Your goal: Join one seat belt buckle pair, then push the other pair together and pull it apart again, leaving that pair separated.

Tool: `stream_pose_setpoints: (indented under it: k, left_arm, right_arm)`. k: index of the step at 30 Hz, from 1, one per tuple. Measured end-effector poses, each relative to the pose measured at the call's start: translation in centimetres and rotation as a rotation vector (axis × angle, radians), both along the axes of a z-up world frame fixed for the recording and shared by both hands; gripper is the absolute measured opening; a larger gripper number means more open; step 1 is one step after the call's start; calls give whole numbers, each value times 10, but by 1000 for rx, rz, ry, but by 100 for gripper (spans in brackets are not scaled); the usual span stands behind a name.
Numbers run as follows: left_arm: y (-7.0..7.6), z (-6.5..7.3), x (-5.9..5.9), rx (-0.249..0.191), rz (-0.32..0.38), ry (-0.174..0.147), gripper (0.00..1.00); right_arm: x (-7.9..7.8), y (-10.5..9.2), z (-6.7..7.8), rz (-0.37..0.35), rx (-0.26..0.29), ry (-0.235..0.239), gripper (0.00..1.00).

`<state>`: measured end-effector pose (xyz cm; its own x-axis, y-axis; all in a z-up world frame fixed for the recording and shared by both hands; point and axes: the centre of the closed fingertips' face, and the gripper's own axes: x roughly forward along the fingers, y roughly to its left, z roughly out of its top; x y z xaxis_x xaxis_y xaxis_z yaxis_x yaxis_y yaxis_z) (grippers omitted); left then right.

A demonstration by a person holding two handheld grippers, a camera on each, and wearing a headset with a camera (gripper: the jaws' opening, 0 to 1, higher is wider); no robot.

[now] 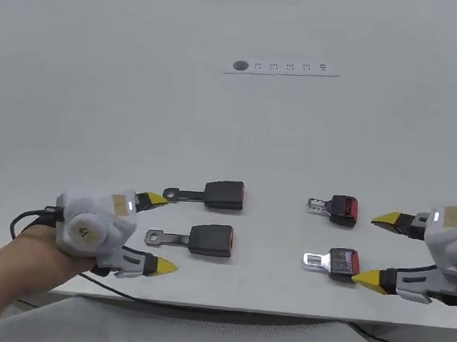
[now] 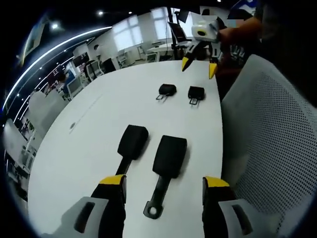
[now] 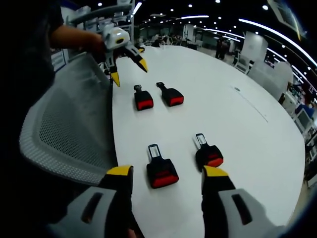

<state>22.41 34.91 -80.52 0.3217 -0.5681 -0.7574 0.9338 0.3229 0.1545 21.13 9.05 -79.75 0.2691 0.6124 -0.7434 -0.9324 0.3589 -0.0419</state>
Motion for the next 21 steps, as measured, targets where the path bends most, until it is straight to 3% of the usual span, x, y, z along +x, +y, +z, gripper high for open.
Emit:
stream_pose_setpoints:
  k: [8, 10, 17, 21]
  left_arm:
    - [-21, -19, 3, 40, -72, 42, 54]
    - [-23, -24, 2, 61, -100, 46, 51]
    - [-23, -34, 7, 105, -111, 67, 46]
    - [-26, -34, 7, 106, -115, 74, 43]
  right_arm:
    - [-2, 5, -23, 85, -66, 7, 48]
    - [-3, 2, -31, 71, -105, 43, 48]
    - [0, 6, -38, 119, -111, 19, 47]
    - [-7, 8, -42, 166, -114, 43, 42]
